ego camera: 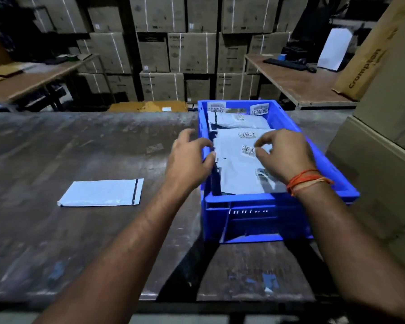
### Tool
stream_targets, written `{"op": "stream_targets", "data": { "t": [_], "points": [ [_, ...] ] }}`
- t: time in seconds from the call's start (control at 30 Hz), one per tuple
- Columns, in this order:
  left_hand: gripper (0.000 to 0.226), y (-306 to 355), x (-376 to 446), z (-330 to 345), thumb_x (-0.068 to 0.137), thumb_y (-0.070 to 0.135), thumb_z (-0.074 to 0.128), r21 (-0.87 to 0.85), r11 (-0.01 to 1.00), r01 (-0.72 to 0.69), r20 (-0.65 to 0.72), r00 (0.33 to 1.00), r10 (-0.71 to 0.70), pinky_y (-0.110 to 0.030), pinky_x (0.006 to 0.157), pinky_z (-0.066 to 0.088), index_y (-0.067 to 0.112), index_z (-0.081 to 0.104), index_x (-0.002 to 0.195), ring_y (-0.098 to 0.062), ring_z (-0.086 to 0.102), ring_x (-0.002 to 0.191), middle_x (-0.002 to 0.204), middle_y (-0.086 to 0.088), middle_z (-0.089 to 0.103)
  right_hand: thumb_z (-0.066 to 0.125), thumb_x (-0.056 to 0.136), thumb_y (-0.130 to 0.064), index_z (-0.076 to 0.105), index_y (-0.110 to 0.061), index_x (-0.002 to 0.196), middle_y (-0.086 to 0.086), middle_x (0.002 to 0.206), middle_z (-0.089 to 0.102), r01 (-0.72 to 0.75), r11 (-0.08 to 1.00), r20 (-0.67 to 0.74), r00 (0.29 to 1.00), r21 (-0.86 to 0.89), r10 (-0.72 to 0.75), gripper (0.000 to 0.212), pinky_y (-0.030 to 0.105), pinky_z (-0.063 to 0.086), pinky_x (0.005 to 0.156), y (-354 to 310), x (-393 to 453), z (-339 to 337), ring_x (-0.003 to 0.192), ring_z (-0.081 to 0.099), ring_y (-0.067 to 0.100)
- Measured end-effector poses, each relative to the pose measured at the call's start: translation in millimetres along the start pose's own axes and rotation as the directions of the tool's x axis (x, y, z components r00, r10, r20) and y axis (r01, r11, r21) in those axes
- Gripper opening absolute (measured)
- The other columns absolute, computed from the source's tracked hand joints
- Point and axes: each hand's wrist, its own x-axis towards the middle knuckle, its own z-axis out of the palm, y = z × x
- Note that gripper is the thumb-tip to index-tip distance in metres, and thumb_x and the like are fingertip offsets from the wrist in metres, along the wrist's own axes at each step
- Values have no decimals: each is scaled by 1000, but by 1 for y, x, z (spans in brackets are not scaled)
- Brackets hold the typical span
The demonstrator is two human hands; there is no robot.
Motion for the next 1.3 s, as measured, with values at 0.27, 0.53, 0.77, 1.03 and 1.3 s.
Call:
{"op": "stream_targets", "data": {
  "t": [0.27, 0.53, 0.77, 1.03, 1.3],
  "points": [
    [34, -134, -16, -30, 87, 35, 69, 155, 972, 174, 159, 967, -198, -39, 108, 43, 31, 69, 121, -29, 43, 137, 145, -9, 47, 64, 84, -29, 76, -28, 96, 0, 96, 75, 222, 952, 110, 962, 213, -249, 17, 32, 55, 83, -157, -31, 88, 90, 69, 22],
    [51, -281, -26, -52, 81, 31, 60, 251, 928, 276, 334, 875, -351, -39, 104, 44, 29, 60, 132, -31, 45, 129, 139, -6, 50, 66, 80, -20, 75, -28, 110, 1, 108, 74, 22, 973, 467, 875, 230, -130, 32, 25, 50, 89, -241, -8, 255, 101, 68, 23],
    [58, -368, -35, -67, 82, 32, 66, 296, 900, 321, 367, 831, -417, -45, 112, 37, 30, 55, 139, -34, 32, 141, 154, -15, 34, 69, 82, -26, 61, -17, 130, 18, 121, 62, -31, 997, 544, 839, 72, -13, 49, 34, 39, 99, -269, 11, 322, 118, 54, 35],
    [80, -409, -45, -76, 67, 65, 65, 291, 902, 318, 446, 789, -422, -41, 110, 38, 35, 48, 140, -35, 33, 133, 147, -13, 38, 69, 80, -14, 62, -10, 121, 13, 121, 66, -177, 984, 539, 831, 18, 140, 42, 30, 47, 94, -276, 18, 344, 114, 61, 33],
    [75, -406, -49, -69, 68, 34, 69, 183, 951, 248, 473, 826, -306, -38, 114, 35, 33, 45, 140, -38, 35, 137, 152, -11, 36, 64, 72, -21, 67, -30, 86, 10, 109, 57, -191, 980, 478, 867, 57, 142, 18, 25, 38, 95, -265, -1, 341, 108, 54, 33]
  ]
}}
